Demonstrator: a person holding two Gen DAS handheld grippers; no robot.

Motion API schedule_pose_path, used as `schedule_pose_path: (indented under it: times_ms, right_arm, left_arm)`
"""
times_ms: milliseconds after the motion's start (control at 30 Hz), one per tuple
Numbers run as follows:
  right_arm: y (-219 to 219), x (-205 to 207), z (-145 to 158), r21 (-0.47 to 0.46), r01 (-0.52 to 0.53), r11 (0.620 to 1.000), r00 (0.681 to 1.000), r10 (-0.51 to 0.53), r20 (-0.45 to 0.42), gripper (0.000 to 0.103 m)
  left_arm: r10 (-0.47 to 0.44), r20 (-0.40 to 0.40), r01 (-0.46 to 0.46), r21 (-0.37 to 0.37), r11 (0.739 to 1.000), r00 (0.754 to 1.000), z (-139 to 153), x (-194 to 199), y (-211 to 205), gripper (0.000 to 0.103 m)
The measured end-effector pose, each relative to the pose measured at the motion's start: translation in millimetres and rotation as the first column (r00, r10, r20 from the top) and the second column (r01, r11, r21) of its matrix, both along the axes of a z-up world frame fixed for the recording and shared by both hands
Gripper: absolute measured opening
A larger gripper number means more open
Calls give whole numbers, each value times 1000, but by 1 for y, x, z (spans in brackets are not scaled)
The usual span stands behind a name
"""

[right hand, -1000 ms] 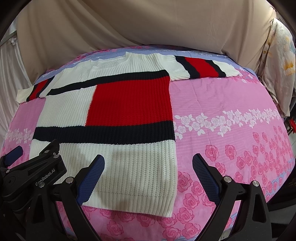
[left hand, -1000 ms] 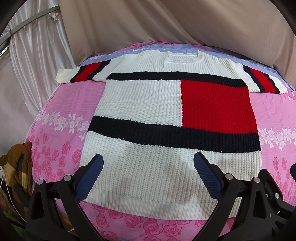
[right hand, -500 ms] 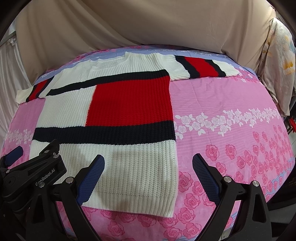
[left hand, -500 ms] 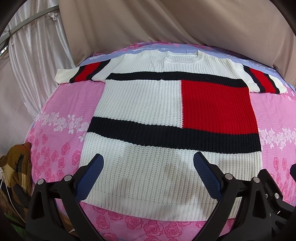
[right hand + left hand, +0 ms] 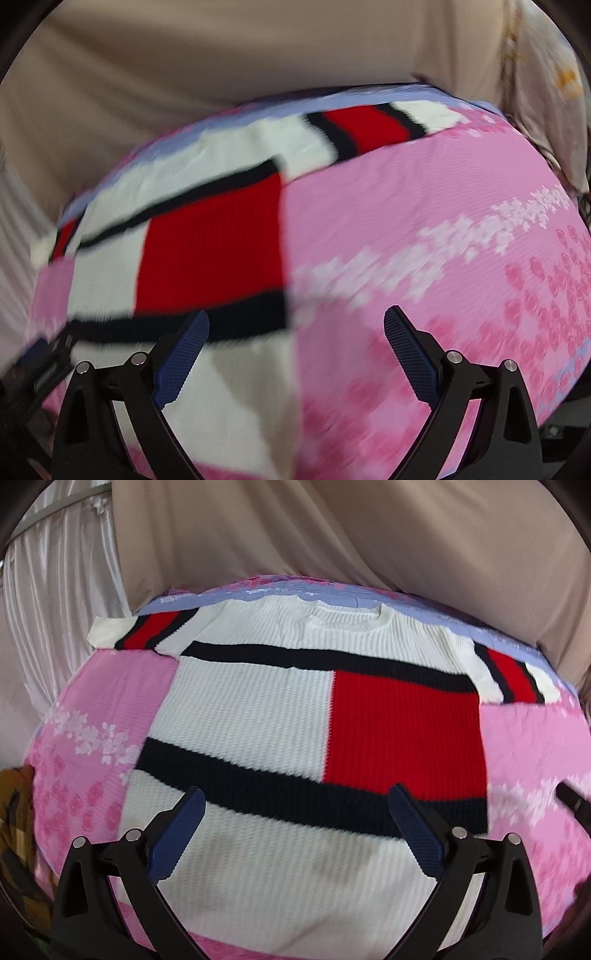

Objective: Fold small clothes
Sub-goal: 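Grasp the striped sleeve cuff with the right gripper and lift it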

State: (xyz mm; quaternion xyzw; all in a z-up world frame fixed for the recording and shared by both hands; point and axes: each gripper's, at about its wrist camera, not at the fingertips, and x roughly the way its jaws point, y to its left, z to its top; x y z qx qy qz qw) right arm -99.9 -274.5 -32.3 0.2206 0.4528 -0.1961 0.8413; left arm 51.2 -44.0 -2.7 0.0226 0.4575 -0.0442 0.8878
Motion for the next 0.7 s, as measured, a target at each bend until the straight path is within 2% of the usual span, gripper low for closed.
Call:
schedule_pose_path:
  times_ms: [67, 133, 200, 300, 433, 467, 567, 600, 633, 700]
  right_arm:
    - [-72, 10, -3, 57, 74, 996, 996, -77, 53, 93]
    - [-145, 26, -10, 113, 143, 983, 984, -154, 93, 84]
    - [-219, 50, -25, 169, 184, 968, 971, -206, 118, 77]
    - [-300, 91, -50, 219, 210, 953, 959, -245, 146, 70]
    - [-360, 138, -82, 235, 248, 940, 951, -283, 125, 69]
    - [-369, 145, -88, 241, 259, 935, 949, -293, 119, 64]
    - [-379, 161, -107, 285, 256, 924, 945, -301, 126, 40]
    - [-380, 162, -106, 271, 259, 927, 942, -304, 140, 17]
    - [-379, 163, -105, 279, 245, 929, 942, -296, 157, 6]
    - [-377, 163, -92, 324, 226, 919, 930, -302, 210, 7]
  left_arm:
    - [56, 4, -56, -8, 998, 998, 1, 6, -10, 97]
    - [101, 18, -101, -7, 995, 995, 0, 11, -22, 97]
    - [122, 37, -122, 11, 992, 992, -2, 15, -33, 97]
    - [145, 59, -148, 45, 988, 988, -6, 23, -47, 97]
    - [172, 55, -175, 56, 983, 984, -13, 32, -57, 97]
    - [173, 57, -177, 60, 982, 983, -14, 33, -57, 97]
    - [176, 51, -179, 72, 981, 983, -19, 39, -56, 97]
    - [176, 48, -179, 73, 981, 983, -20, 41, -55, 97]
    - [178, 49, -181, 73, 981, 983, -20, 43, -53, 97]
    - [178, 51, -181, 63, 981, 983, -17, 47, -48, 97]
